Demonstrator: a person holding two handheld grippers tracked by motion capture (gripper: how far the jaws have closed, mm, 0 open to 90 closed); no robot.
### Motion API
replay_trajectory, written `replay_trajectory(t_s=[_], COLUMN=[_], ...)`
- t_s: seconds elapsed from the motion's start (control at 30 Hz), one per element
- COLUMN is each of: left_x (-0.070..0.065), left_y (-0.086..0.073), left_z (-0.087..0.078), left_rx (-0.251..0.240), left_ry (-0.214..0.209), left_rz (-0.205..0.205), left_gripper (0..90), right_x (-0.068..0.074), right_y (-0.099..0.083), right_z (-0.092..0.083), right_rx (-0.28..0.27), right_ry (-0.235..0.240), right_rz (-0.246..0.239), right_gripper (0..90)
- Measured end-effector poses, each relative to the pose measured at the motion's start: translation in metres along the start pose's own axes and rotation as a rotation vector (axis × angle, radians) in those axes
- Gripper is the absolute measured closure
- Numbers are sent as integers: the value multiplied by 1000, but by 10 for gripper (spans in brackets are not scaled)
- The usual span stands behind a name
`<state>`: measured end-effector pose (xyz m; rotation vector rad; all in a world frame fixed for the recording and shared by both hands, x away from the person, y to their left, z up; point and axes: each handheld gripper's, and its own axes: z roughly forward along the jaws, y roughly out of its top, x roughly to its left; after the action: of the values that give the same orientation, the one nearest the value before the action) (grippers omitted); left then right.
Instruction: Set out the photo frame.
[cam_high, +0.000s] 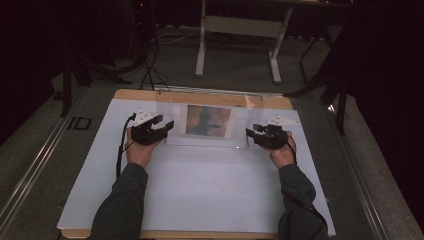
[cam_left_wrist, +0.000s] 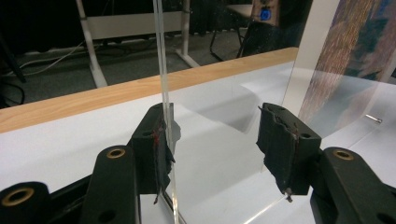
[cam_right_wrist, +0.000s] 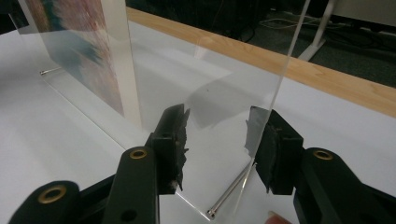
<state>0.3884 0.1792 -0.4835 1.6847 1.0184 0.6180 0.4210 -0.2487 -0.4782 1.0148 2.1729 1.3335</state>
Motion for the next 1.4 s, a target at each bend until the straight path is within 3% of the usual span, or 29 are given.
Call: replay_trajectory(t_s=[0.13, 0.4, 0.7, 1.0, 1.4], left_x=[-6, -13, -20, -23, -22], left_y=[-3, -10, -13, -18, -23], left_z=[-10, -27, -42, -47, -48], left_rx=[3, -2, 9, -11, -31], left_ry=[-2, 5, -3, -13, -27], left_rz=[4, -28, -37, -66, -71], left_gripper=[456, 458, 458, 461, 460], right_x=[8, 20, 36, 38, 40], right_y=[-4, -2, -13, -19, -23], right_z=[-8, -21, -34, -37, -40], right_rx=[-3, -10, -21, -14, -23], right_ry=[-4, 13, 18, 28, 37], right_rz=[-15, -23, -8, -14, -14], right_gripper=[561, 561, 559, 557, 569])
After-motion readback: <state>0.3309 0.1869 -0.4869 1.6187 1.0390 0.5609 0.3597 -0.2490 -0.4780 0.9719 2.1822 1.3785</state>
